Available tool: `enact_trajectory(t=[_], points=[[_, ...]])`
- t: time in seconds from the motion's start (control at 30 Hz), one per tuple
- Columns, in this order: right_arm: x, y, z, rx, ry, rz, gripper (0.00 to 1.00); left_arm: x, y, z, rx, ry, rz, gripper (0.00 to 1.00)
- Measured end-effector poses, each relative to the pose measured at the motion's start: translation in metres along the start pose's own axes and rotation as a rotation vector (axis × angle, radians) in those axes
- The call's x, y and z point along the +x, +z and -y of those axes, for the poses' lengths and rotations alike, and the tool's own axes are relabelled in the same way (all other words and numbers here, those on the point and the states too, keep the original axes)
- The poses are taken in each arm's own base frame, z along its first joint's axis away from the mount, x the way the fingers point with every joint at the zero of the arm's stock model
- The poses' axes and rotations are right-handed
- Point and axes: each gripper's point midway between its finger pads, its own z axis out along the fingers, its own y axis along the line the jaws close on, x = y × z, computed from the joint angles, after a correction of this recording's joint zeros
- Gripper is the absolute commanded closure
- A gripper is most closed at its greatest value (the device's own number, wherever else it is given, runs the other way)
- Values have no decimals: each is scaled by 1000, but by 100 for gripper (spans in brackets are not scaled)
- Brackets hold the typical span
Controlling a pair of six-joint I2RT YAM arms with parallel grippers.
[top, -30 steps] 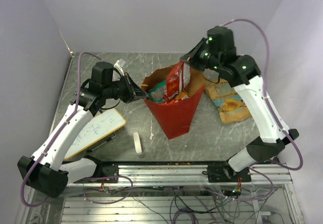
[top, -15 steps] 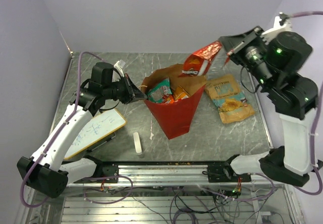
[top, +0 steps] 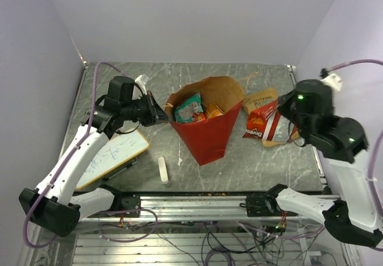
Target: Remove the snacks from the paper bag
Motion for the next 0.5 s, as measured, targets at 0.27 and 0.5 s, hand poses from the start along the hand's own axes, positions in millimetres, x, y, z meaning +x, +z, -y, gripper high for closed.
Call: enact_trajectory(t=[0.27, 0.5], points=[[92, 52, 60, 290, -192, -150, 100, 1, -3, -1, -12, 24, -3, 93], [91, 113, 69, 364, -209, -181, 100, -3, -7, -2, -31, 52, 9, 93]])
